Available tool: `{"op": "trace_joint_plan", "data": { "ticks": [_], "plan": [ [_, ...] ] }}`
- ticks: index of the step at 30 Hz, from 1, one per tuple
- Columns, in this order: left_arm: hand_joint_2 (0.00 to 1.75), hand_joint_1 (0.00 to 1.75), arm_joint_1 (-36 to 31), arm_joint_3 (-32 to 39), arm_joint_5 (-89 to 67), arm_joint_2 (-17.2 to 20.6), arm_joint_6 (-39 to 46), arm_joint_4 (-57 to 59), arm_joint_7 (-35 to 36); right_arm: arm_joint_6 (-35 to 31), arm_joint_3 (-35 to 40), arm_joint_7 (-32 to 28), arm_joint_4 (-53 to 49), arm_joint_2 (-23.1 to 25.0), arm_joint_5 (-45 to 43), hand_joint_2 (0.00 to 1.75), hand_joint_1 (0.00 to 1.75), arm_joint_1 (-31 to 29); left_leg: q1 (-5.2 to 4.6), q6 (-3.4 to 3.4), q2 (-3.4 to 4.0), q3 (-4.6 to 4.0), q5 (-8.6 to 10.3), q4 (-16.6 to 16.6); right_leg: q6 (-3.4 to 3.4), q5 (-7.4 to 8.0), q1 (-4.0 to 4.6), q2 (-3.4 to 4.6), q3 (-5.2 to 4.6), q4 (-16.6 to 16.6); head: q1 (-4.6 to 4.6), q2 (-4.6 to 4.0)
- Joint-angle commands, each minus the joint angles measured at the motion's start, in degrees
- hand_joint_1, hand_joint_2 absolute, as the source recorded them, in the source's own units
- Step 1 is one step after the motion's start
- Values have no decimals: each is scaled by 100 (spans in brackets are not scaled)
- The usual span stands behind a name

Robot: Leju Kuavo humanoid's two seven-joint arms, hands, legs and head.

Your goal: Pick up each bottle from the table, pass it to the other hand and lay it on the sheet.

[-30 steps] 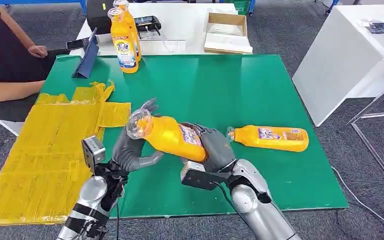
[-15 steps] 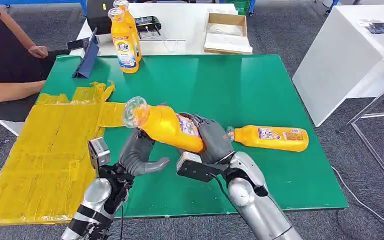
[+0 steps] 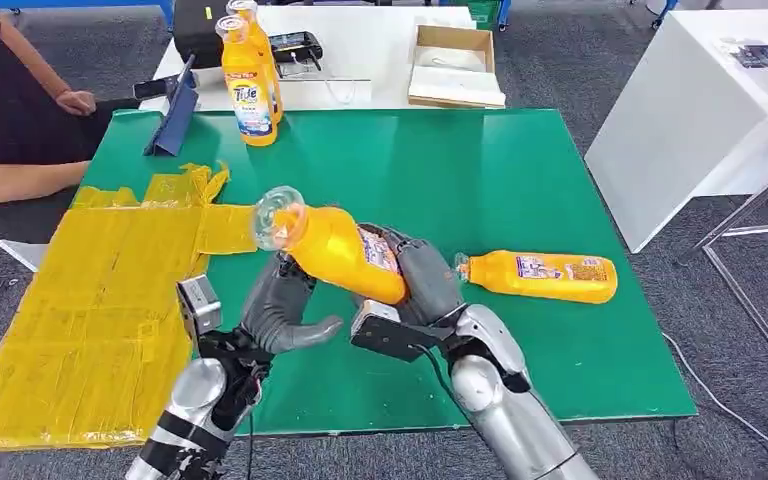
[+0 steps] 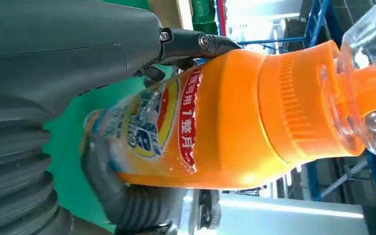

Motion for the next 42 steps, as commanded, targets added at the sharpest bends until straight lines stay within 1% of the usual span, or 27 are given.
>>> {"op": "trace_joint_plan", "data": {
  "ticks": [1, 3, 4, 5, 7, 9, 10, 12, 13, 15, 16, 19, 22, 24, 25, 27, 28, 31, 32, 34, 35, 36, 37, 39, 40, 42],
  "plan": [
    [175, 0, -235, -169, 78, -5, 33, 116, 51, 87, 609, 64, 805, 265, 141, 175, 175, -297, -3, -4, -12, 27, -7, -6, -6, -10, -8, 20, 18, 5, 0, 0],
    [175, 0, -228, -156, 86, 6, 22, 122, 51, 102, 697, 76, 857, 292, 137, 175, 175, -326, 1, -2, -11, 16, -4, -4, -4, -5, -2, 10, 11, 1, -2, 0],
    [175, 0, -221, -159, 86, 5, 20, 121, 51, 105, 716, 76, 862, 306, 138, 175, 175, -316, -3, -4, -18, 29, -9, -5, -5, -13, -9, 15, 20, 7, 4, 0],
    [175, 0, -209, -166, 90, -2, 14, 113, 51, 129, 797, 74, 908, 328, 131, 175, 175, -321, -2, -2, -12, 18, -5, -4, -4, -8, -6, 14, 10, 6, 0, 0],
    [175, 0, -259, -182, 97, -21, 21, 153, 59, 138, 896, 107, 1039, 381, 150, 175, 175, -384, -1, -2, -14, 30, -9, -6, -5, -12, -6, 18, 22, 6, 4, 0],
    [175, 0, -344, -203, 85, -44, 59, 225, 85, 154, 972, 134, 1255, 461, 145, 175, 175, -485, 1, -2, -7, 13, -4, -3, -3, -4, -2, 12, 8, 5, 2, 0],
    [175, 0, -359, -206, 75, -47, 82, 234, 91, 155, 995, 141, 1301, 478, 144, 175, 175, -506, -3, -3, -18, 30, -9, -5, -5, -13, -9, 15, 21, 10, 0, 0],
    [175, 0, -379, -209, 76, -45, 88, 249, 95, 163, 1042, 152, 1429, 526, 144, 175, 175, -541, 1, -3, -17, 17, -3, -4, -4, -7, -3, 6, 12, 6, 2, 0],
    [175, 0, -384, -204, 79, -46, 100, 250, 99, 169, 1069, 150, 1460, 535, 147, 175, 175, -552, -3, -4, -26, 31, -9, -5, -6, -16, -9, 9, 23, 11, 0, 0],
    [175, 0, -379, -200, 88, -39, 117, 246, 101, 151, 1112, 146, 1518, 544, 158, 175, 175, -560, 3, -3, -13, 13, -3, -3, -4, -5, -1, 6, 9, 4, 2, 0],
    [175, 0, -382, -197, 89, -35, 118, 249, 102, 157, 1126, 146, 1535, 547, 158, 175, 175, -564, -2, -4, -25, 29, -7, -7, -6, -14, -8, 8, 21, 9, 0, 0],
    [175, 0, -416, -166, 96, -82, 209, 270, 121, 144, 1220, 154, 1659, 597, 144, 175, 175, -560, 2, -2, -15, 11, -2, -4, -3, -5, -1, 3, 7, 4, 0, 0],
    [175, 0, -449, -161, 91, -103, 279, 291, 136, 119, 1282, 154, 1767, 630, 133, 175, 175, -578, -5, -3, -30, 33, -8, -7, -6, -17, -11, 4, 23, 12, 0, 0],
    [175, 0, -455, -143, 58, -136, 365, 265, 129, 103, 1308, 152, 1782, 645, 132, 175, 175, -536, 1, -2, -20, 16, -2, -6, -3, -8, -3, -1, 8, 5, 0, 0],
    [175, 0, -455, -143, 58, -136, 365, 265, 129, 103, 1308, 152, 1782, 645, 132, 175, 175, -536, -3, -3, -36, 33, -6, -9, -5, -19, -9, -3, 22, 10, 2, 0],
    [175, 0, -455, -143, 58, -136, 365, 265, 129, 103, 1308, 152, 1782, 645, 132, 175, 175, -536, 1, -3, -26, 20, -4, -5, -4, -12, -4, -3, 12, 7, 2, 0],
    [175, 0, -455, -143, 58, -136, 365, 265, 129, 103, 1308, 152, 1782, 645, 132, 175, 175, -536, -2, -3, -34, 29, -7, -7, -5, -17, -8, -2, 19, 10, 0, 0],
    [175, 0, -441, -129, 58, -150, 408, 247, 132, 113, 1321, 154, 1780, 639, 129, 175, 175, -536, 3, -2, -18, 10, -1, -4, -3, -6, 0, -3, 3, 5, 2, 0],
    [175, 0, -418, -106, 78, -185, 444, 239, 135, 104, 1345, 157, 1792, 645, 130, 175, 175, -487, 0, -3, -32, 22, -4, -7, -5, -14, -4, -5, 15, 7, 0, 0],
    [175, 0, -418, -88, 93, -214, 484, 262, 137, 57, 1375, 155, 1845, 660, 141, 175, 175, -458, 2, -3, -23, 15, -2, -6, -4, -9, -1, -4, 8, 4, 2, 0],
    [175, 0, -450, -65, 120, -232, 507, 314, 152, 51, 1391, 155, 1899, 679, 137, 175, 175, -468, -2, -3, -35, 28, -6, -8, -5, -17, -7, -6, 20, 8, 2, 0],
    [175, 0, -487, -50, 127, -242, 524, 357, 156, 44, 1393, 153, 1937, 701, 128, 175, 175, -488, 3, -2, -23, 14, -2, -5, -4, -9, 0, -4, 8, 4, 0, 0],
    [175, 0, -494, -42, 133, -246, 535, 366, 157, 40, 1396, 148, 1955, 709, 123, 175, 175, -498, -3, -3, -39, 30, -6, -8, -6, -18, -8, -7, 20, 10, 0, 0],
    [175, 0, -507, -35, 134, -242, 537, 367, 157, 46, 1396, 149, 1956, 715, 124, 175, 175, -512, 2, -3, -28, 14, -2, -4, -4, -11, -1, -7, 7, 6, 0, 0],
    [175, 0, -518, -27, 146, -251, 548, 380, 164, 54, 1406, 146, 1972, 719, 115, 175, 175, -529, -2, -4, -40, 29, -7, -6, -6, -20, -8, -7, 19, 11, 0, 0],
    [175, 0, -532, -4, 179, -260, 622, 386, 216, 82, 1445, 141, 1955, 720, 96, 175, 175, -545, 2, -3, -30, 15, -2, -4, -4, -11, -1, -7, 7, 6, 2, 0]
  ]
}}
